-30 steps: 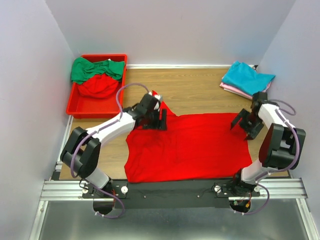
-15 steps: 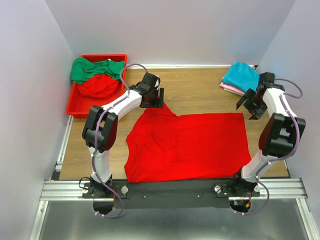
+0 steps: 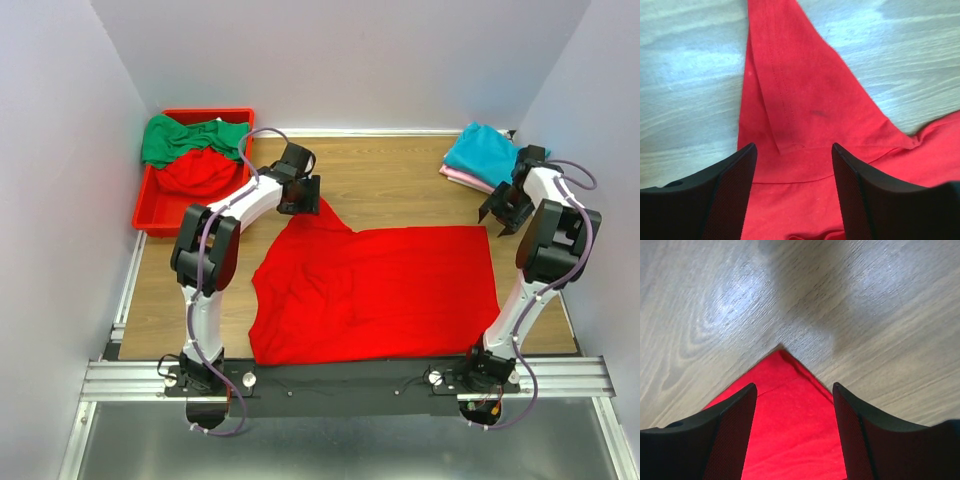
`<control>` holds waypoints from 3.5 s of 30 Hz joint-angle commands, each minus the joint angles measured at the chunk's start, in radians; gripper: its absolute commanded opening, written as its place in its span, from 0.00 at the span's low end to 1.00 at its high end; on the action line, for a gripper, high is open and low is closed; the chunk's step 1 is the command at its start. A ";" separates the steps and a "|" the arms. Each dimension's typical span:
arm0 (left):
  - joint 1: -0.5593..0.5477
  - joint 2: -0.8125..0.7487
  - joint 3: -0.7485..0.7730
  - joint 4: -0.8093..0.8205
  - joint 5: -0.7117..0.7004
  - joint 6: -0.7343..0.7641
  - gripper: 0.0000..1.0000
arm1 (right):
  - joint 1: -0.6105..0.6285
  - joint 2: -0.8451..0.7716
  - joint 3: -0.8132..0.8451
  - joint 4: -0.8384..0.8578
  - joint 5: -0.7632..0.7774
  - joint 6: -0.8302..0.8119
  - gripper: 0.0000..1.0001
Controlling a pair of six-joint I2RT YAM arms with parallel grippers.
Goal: Fold and stack the t-shirts
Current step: Fold the tshirt
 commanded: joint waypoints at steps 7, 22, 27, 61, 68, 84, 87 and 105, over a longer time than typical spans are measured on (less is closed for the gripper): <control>-0.003 0.048 0.013 -0.011 0.007 -0.001 0.61 | -0.005 0.042 -0.011 0.031 -0.003 -0.013 0.69; -0.003 0.116 0.024 0.023 0.046 -0.005 0.56 | -0.005 0.108 -0.005 0.061 -0.026 -0.013 0.67; -0.003 0.128 0.038 0.018 0.057 -0.004 0.50 | -0.005 0.131 -0.003 0.072 -0.034 -0.009 0.60; -0.003 0.105 0.064 -0.034 0.042 -0.005 0.35 | -0.005 0.117 -0.048 0.078 -0.089 -0.030 0.13; -0.003 0.091 0.044 -0.036 0.017 -0.001 0.05 | -0.006 0.116 -0.043 0.078 -0.094 -0.035 0.10; -0.003 -0.002 0.035 -0.051 0.011 -0.031 0.05 | -0.005 0.031 -0.045 0.075 -0.129 -0.041 0.02; -0.003 0.005 0.035 -0.051 0.020 -0.028 0.11 | -0.006 0.025 -0.049 0.073 -0.134 -0.042 0.02; -0.012 0.009 -0.018 -0.017 0.020 -0.039 0.22 | -0.006 0.016 -0.065 0.073 -0.143 -0.049 0.02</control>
